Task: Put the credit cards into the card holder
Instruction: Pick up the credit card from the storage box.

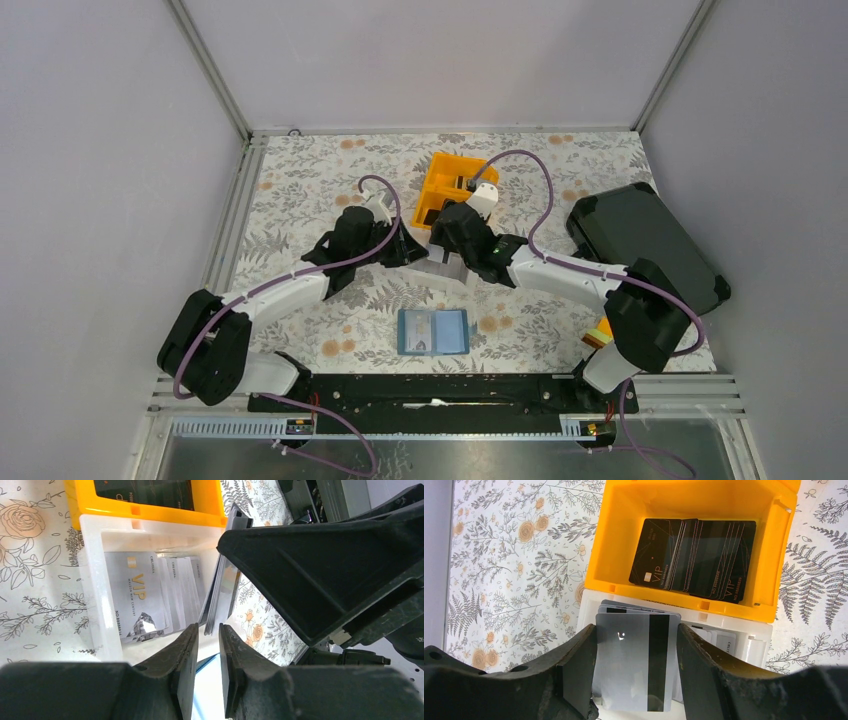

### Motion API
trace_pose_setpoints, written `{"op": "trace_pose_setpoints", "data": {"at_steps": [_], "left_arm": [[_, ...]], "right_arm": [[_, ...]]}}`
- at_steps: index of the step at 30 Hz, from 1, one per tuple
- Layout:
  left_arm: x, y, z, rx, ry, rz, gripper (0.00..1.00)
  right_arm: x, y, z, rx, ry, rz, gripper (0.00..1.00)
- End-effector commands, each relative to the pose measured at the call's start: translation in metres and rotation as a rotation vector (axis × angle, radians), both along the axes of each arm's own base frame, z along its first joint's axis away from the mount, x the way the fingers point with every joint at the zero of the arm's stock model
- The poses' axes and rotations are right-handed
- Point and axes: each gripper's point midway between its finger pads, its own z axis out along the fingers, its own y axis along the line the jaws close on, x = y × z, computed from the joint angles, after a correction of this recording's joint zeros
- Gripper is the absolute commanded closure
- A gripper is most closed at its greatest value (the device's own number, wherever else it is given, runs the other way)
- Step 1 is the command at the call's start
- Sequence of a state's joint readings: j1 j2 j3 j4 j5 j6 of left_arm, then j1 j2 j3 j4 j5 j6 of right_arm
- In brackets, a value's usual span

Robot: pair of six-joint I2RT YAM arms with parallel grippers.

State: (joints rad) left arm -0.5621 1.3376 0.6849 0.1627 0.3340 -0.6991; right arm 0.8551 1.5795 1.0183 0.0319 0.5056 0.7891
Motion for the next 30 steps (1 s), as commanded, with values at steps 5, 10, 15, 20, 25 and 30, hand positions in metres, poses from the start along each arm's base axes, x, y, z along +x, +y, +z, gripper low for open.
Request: {"op": "trace_pose_setpoints", "data": {"at_steps": [5,10,15,20,25,30], "left_arm": [[0.011,0.003,0.014,-0.007,-0.060,0.049,0.76],[0.012,0.008,0.018,-0.010,-0.083,0.068,0.74],[0.014,0.013,0.017,-0.006,-0.083,0.083,0.74],[0.013,0.011,0.014,-0.004,-0.071,0.070,0.75],[0.013,0.012,0.013,-0.001,-0.074,0.069,0.75],[0.013,0.012,0.010,0.009,-0.068,0.066,0.76]], "right_arm": [[0.004,0.003,0.025,0.062,-0.061,-0.010,0.66],[0.004,0.003,0.023,0.060,-0.057,-0.010,0.67],[0.004,0.004,0.023,0.063,-0.056,-0.008,0.67],[0.004,0.006,0.024,0.071,-0.055,-0.001,0.68],[0.003,0.008,0.025,0.082,-0.055,0.008,0.68],[0.003,0.011,0.027,0.096,-0.056,0.017,0.68]]}}
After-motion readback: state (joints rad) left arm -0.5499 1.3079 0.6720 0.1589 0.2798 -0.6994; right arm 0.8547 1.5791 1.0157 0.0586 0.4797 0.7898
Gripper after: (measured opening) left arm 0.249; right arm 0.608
